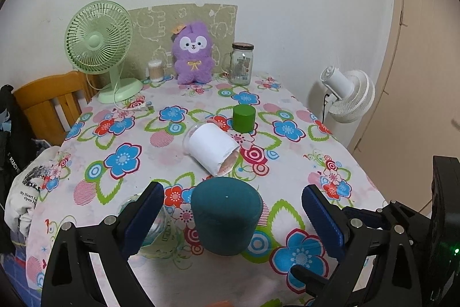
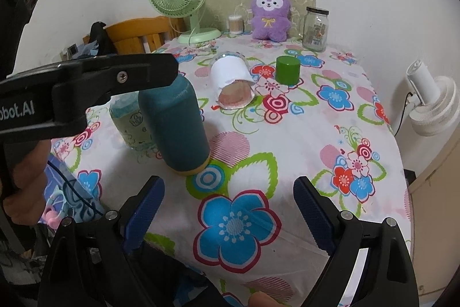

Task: Flip cup upside down
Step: 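Lower the teal cup rim-down onto the table and open the left tool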

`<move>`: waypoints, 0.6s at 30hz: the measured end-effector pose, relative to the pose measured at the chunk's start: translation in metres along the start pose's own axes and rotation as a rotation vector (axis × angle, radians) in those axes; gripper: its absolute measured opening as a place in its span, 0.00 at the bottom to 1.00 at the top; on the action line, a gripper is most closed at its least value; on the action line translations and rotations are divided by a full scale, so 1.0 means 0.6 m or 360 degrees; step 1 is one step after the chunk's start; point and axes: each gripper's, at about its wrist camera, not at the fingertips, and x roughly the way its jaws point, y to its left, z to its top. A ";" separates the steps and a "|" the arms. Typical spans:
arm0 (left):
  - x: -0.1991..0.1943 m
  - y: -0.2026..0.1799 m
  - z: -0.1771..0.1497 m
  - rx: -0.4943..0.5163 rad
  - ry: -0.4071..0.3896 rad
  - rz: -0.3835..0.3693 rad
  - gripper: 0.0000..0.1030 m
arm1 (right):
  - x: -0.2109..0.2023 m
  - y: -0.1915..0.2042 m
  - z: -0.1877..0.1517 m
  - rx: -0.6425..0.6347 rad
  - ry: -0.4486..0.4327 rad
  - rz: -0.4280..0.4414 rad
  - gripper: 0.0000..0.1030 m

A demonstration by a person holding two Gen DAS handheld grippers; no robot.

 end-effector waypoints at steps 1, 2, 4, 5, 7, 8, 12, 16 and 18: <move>-0.002 0.002 0.000 -0.0004 -0.0004 -0.0004 0.95 | -0.002 0.002 0.002 0.0000 -0.0007 -0.0010 0.90; -0.006 0.006 0.001 -0.0013 -0.0011 -0.0010 0.95 | -0.004 0.004 0.005 0.0000 -0.0012 -0.0019 0.90; -0.011 0.011 0.001 -0.0026 -0.0023 -0.0012 0.96 | -0.008 0.008 0.009 -0.0005 -0.0029 -0.0044 0.90; -0.013 0.015 0.001 -0.0035 -0.0029 -0.0011 0.97 | -0.010 0.009 0.011 -0.0007 -0.0038 -0.0067 0.90; -0.020 0.022 0.002 -0.0052 -0.0044 -0.0005 0.98 | -0.012 0.011 0.016 -0.0008 -0.0050 -0.0121 0.90; -0.023 0.025 0.003 -0.0057 -0.0054 0.0005 0.98 | -0.014 0.012 0.018 -0.0007 -0.0057 -0.0144 0.90; -0.039 0.035 0.003 -0.0044 -0.0111 0.0053 1.00 | -0.020 0.014 0.026 0.0005 -0.0083 -0.0185 0.90; -0.046 0.044 0.003 -0.0044 -0.0129 0.0057 1.00 | -0.025 0.022 0.035 0.0002 -0.0105 -0.0217 0.90; -0.047 0.050 0.002 -0.0046 -0.0127 0.0056 1.00 | -0.029 0.026 0.039 0.0005 -0.0124 -0.0230 0.91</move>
